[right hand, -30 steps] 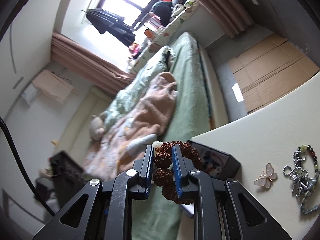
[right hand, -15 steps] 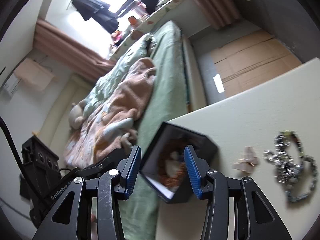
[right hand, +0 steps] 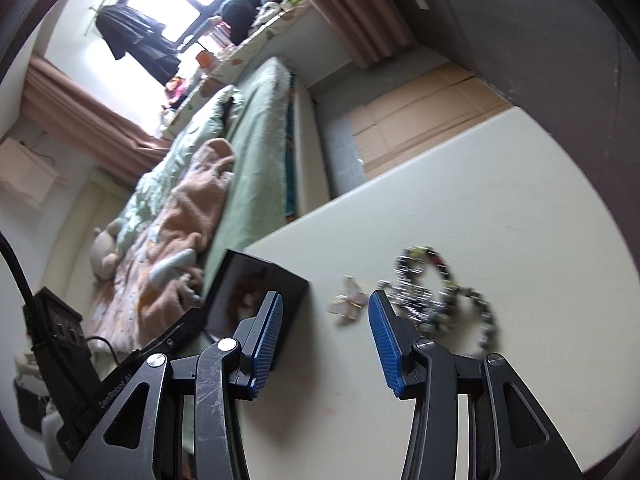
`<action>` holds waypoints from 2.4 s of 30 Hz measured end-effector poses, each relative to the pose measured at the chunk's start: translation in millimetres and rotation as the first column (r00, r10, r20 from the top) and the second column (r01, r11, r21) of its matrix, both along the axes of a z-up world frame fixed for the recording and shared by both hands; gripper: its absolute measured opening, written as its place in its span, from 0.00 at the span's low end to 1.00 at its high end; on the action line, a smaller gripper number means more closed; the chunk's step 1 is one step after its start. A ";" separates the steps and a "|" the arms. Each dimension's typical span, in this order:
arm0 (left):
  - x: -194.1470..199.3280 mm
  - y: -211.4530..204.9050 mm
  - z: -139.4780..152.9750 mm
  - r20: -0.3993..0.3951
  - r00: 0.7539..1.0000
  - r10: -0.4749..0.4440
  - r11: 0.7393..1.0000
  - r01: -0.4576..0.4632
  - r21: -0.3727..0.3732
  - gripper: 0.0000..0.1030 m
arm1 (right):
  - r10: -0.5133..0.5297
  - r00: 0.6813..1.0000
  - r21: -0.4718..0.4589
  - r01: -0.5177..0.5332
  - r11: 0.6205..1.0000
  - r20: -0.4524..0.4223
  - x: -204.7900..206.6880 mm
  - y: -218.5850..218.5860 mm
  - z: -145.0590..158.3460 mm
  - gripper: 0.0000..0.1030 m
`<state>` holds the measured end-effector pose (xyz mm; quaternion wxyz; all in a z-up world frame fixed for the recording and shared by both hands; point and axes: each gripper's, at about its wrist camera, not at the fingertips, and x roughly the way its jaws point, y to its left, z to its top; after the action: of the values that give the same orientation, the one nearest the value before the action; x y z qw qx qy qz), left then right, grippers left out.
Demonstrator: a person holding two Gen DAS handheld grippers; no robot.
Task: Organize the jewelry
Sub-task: 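Move the left tool to the butterfly brooch and close on it, then carry the brooch into the box with the left tool while the right tool grasps the bead bracelet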
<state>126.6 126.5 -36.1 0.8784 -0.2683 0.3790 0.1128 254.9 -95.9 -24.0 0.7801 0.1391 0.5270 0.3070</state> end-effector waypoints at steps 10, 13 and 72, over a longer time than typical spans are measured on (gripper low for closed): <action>26.4 -37.0 -9.5 -0.044 0.997 -0.065 0.993 0.069 0.092 0.50 | -0.053 0.997 -0.066 0.049 0.997 -0.060 14.6 -32.7 -16.9 0.62; 36.1 -46.0 -13.9 -0.062 0.994 -0.090 0.988 0.097 0.118 0.50 | -0.068 0.993 -0.079 0.060 0.995 -0.095 18.8 -40.5 -27.2 0.63; 76.8 -62.7 -71.7 -0.206 0.971 -0.118 0.968 0.159 0.195 0.12 | -0.092 0.983 -0.125 0.073 0.990 -0.158 39.1 -49.8 -44.6 0.59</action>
<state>203.3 63.8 -107.7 0.8667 -0.1347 0.4661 0.1157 294.0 -145.7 -68.6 0.7531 0.1391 0.6004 0.2302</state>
